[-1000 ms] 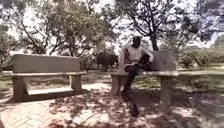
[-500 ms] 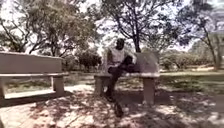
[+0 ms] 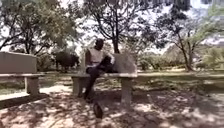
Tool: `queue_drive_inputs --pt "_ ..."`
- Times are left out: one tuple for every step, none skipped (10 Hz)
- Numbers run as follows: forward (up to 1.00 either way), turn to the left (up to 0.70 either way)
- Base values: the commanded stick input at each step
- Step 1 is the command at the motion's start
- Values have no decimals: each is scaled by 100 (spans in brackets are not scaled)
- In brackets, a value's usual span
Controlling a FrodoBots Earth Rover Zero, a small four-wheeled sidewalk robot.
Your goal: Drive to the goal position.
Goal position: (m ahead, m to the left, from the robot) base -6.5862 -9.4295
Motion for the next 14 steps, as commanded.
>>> queue_drive_inputs --pt "0 -50" --pt "0 -50" --pt "0 -50" --pt "0 -50" --pt "0 -50" --pt "0 -50" --pt "0 -50" --pt "0 -50" --pt "0 -50" --pt "0 -50" --pt "0 -50" --pt "0 -50" --pt "0 -50" --pt "0 -50"
